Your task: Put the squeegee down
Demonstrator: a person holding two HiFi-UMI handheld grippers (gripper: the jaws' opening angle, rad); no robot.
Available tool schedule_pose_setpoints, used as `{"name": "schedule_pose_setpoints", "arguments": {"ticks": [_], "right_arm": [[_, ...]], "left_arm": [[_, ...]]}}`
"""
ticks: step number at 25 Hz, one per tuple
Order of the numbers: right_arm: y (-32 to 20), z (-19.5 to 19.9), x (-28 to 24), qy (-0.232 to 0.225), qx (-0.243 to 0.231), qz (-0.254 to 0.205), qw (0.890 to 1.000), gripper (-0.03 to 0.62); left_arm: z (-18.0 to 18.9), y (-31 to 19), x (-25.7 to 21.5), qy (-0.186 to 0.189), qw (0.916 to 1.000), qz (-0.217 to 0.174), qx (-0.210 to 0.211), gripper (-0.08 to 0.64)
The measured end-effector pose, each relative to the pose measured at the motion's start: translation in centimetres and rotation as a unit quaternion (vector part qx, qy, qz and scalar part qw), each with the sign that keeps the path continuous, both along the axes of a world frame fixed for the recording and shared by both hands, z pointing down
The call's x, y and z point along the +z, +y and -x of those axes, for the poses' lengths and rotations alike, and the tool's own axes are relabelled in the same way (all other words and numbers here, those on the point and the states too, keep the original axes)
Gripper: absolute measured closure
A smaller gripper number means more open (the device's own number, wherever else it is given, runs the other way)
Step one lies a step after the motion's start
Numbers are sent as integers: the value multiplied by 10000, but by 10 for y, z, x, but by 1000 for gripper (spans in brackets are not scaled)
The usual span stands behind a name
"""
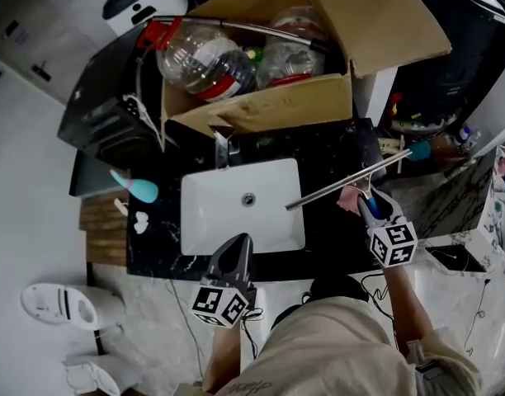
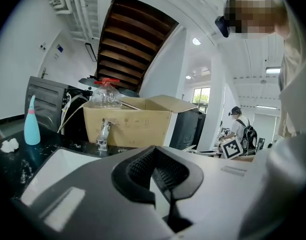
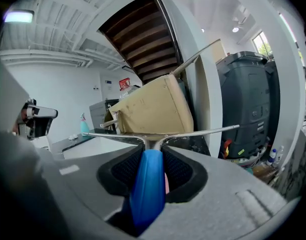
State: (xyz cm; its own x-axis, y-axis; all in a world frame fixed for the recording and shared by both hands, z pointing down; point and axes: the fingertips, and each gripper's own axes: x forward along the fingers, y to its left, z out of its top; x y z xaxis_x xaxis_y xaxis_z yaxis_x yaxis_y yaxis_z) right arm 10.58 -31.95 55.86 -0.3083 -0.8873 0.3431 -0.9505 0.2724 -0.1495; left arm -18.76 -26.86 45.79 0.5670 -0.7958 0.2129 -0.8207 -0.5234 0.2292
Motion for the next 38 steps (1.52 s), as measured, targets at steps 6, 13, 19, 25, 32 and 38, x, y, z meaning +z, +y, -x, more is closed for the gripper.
{"name": "schedule_pose_setpoints", "arguments": {"ticks": [6, 13, 19, 25, 32, 38], "right_arm": [[-47, -6, 28, 87, 27, 277, 9996, 460], [-73, -11, 59, 15, 93, 731, 9973, 460], [-77, -10, 78, 218, 169, 1098, 9936, 460], [-82, -14, 85, 211, 303, 1187, 9922, 460], [-83, -14, 90, 432, 422, 1254, 9903, 456], [-74, -19, 79, 552, 720, 1225, 9883, 440]], "left_arm": [[-22, -25, 7, -94, 9998, 62, 137, 543], [-34, -42, 16, -181, 9996, 190, 130, 543], [-42, -51, 17, -275, 9990, 345, 124, 543], [-37, -54, 18, -270, 9991, 304, 118, 543], [-29, -54, 21, -161, 9990, 328, 256, 543], [-28, -58, 8, -64, 9979, 141, 624, 543]]}}
